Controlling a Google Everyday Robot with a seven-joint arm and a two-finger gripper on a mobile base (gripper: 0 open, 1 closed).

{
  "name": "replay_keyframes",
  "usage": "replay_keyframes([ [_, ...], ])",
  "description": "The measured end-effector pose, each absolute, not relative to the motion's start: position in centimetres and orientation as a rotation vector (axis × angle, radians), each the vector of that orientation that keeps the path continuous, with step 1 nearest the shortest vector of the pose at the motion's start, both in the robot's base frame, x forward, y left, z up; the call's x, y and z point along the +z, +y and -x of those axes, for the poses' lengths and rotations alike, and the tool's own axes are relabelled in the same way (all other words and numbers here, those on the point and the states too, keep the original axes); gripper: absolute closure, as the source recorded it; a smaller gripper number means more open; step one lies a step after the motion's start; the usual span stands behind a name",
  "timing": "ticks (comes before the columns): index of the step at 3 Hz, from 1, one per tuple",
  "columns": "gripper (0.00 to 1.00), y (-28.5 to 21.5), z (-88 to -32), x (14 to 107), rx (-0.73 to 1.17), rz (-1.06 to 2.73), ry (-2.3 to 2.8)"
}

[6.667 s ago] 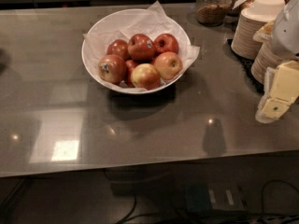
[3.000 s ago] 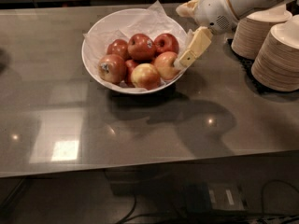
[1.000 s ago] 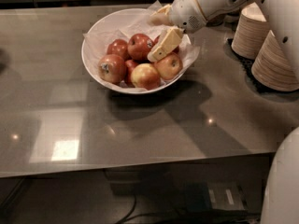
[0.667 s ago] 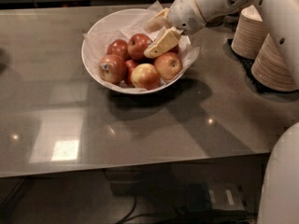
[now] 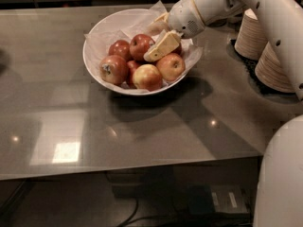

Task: Pick apple from white bowl

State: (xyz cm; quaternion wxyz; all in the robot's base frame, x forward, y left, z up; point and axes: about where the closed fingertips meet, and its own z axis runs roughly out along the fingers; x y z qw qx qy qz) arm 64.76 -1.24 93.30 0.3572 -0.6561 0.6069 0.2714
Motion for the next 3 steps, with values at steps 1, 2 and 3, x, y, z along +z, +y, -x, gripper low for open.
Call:
replay_keyframes([
  [1, 0.34, -0.87, -64.83, 92.75, 0.723, 1.709, 1.580],
  [2, 0.32, -0.44, -64.92, 92.45, 0.738, 1.725, 1.590],
  [3, 0.30, 0.02, -65.02, 92.03, 0.754, 1.741, 1.600],
])
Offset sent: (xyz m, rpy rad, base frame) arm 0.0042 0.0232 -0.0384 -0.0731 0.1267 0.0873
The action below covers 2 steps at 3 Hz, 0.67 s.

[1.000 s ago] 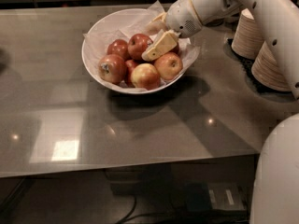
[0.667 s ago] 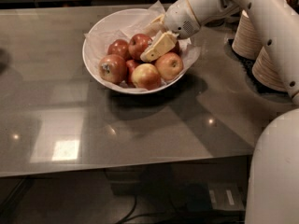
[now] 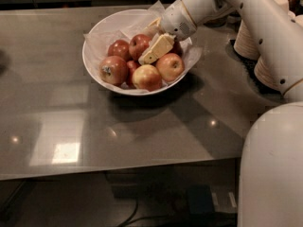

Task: Pick apple from white bowl

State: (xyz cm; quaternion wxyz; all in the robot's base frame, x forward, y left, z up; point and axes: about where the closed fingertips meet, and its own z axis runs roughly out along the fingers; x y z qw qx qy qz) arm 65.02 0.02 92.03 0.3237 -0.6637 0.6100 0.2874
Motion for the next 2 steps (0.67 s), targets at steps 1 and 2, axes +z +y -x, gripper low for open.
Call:
replay_keyframes([
  [1, 0.26, 0.42, -65.08, 91.74, 0.767, 1.752, 1.608],
  [2, 0.43, 0.75, -65.22, 91.44, 0.778, 1.758, 1.619],
])
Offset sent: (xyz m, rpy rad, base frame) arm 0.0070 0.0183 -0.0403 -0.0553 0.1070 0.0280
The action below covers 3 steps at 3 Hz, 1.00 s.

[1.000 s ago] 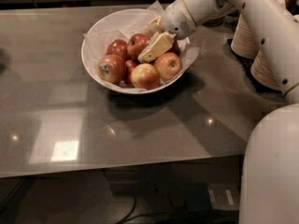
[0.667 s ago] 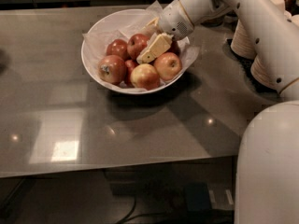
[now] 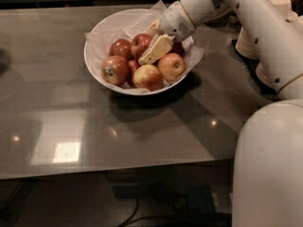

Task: Pick apple from white bowl

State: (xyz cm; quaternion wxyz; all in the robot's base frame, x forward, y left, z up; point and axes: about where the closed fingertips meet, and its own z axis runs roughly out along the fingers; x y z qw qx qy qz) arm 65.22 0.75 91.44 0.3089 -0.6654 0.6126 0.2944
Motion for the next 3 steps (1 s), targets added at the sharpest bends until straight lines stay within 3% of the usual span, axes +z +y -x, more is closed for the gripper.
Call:
replay_keyframes([
  [2, 0.89, 0.7, -65.3, 91.5, 0.777, 1.742, 1.615],
  [3, 1.00, 0.0, -65.2, 93.0, 0.804, 1.677, 1.540],
])
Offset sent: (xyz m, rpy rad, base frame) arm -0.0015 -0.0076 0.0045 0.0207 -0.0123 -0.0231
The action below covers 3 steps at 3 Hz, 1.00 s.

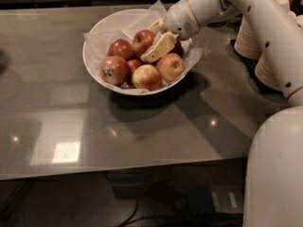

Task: Pick apple from white bowl

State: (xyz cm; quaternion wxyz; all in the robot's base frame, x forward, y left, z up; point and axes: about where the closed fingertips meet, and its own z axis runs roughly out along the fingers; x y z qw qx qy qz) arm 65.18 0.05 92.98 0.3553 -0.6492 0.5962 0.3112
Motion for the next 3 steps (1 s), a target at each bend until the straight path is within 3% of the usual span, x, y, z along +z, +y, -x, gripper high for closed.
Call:
replay_keyframes([
  [3, 1.00, -0.9, -61.8, 100.1, 0.828, 1.554, 1.318],
])
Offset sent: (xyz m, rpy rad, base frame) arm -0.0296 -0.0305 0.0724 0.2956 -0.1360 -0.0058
